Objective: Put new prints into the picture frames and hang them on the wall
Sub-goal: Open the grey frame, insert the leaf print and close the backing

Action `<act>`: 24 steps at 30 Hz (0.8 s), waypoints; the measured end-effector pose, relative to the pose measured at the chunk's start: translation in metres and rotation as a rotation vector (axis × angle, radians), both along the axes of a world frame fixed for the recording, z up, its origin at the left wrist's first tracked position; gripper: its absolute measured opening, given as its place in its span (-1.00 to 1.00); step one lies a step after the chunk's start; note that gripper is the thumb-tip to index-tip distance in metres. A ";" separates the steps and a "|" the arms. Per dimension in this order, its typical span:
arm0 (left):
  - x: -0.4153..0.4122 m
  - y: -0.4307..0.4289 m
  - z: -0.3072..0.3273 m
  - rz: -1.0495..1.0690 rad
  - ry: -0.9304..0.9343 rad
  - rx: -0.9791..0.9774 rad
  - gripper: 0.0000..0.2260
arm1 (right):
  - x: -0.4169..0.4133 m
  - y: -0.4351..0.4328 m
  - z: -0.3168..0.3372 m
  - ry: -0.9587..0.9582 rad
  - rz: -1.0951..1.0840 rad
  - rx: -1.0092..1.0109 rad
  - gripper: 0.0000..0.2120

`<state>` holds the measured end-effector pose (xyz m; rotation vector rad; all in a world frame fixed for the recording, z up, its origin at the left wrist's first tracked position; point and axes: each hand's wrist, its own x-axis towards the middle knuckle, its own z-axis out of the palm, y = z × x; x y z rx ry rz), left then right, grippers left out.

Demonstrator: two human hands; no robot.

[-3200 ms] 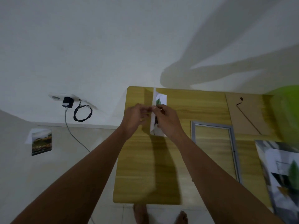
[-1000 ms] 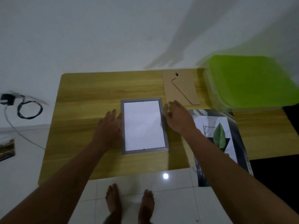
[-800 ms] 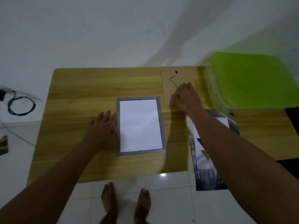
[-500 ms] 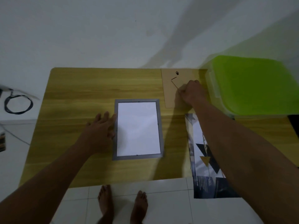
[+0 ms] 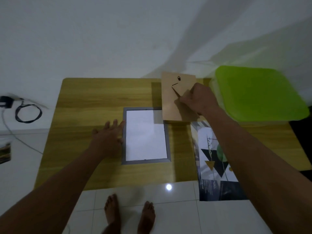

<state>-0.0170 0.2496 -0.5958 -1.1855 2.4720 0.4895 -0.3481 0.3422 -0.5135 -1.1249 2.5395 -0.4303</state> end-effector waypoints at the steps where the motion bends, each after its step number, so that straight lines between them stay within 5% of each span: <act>1: 0.001 0.000 0.000 0.011 0.004 0.002 -0.32 | 0.015 0.004 0.006 -0.028 0.004 0.000 -0.44; 11: 0.009 -0.005 -0.004 0.061 0.053 -0.019 -0.37 | 0.137 0.019 -0.027 -0.113 0.025 -0.005 -0.54; 24: 0.009 -0.010 -0.008 0.052 0.033 -0.006 -0.38 | 0.175 0.034 -0.064 -0.027 0.025 0.071 -0.53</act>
